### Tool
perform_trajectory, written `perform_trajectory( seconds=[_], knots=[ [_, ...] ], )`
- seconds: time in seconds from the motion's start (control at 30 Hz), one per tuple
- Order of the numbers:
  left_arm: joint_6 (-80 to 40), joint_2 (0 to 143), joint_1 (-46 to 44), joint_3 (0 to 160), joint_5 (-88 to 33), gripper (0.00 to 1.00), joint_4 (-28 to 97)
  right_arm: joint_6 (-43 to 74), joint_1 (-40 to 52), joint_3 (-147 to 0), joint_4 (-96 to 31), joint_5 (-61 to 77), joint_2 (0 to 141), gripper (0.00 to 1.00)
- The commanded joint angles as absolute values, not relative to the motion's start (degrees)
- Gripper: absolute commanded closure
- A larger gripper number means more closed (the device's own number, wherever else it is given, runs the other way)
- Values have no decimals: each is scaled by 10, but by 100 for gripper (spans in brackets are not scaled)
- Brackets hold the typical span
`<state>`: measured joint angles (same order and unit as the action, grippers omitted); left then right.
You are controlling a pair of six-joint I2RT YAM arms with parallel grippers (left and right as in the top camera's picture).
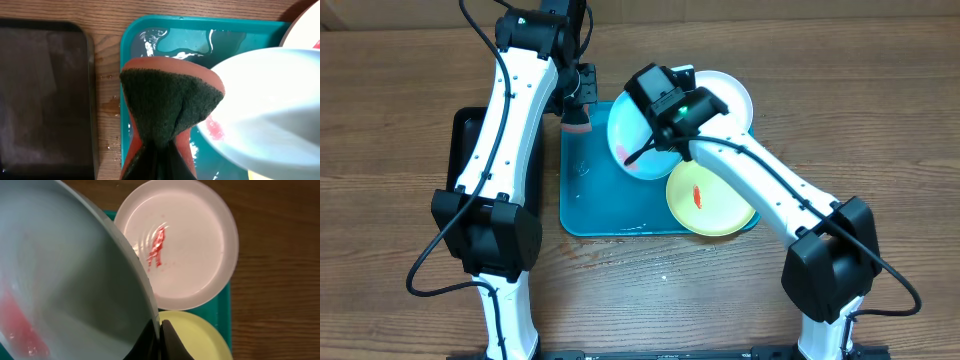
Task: Clean dirty plates on tray and stack at the side
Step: 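Lift the light-blue plate off the tray with the right gripper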
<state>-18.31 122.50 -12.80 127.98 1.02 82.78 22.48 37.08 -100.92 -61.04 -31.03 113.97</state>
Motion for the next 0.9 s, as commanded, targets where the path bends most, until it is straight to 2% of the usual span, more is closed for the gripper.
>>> perform_trajectory(
  seconds=[0.0,0.2,0.4,0.87],
  knots=[
    [-184,1221,-122,1284,4,96,829,225,399,-1025,-612,-469,1111,96],
    [-184,1221,-120,1284,4,96,830,231,446,-1025,-620,-597,1111,96],
    [-184,1221,-119,1284,4,96,838,305,479,-1025,-641,-727,1111,96],
    [-184,1221,-119,1284,4,96,840,335,484,-1025,-657,-773,1111,96]
  ],
)
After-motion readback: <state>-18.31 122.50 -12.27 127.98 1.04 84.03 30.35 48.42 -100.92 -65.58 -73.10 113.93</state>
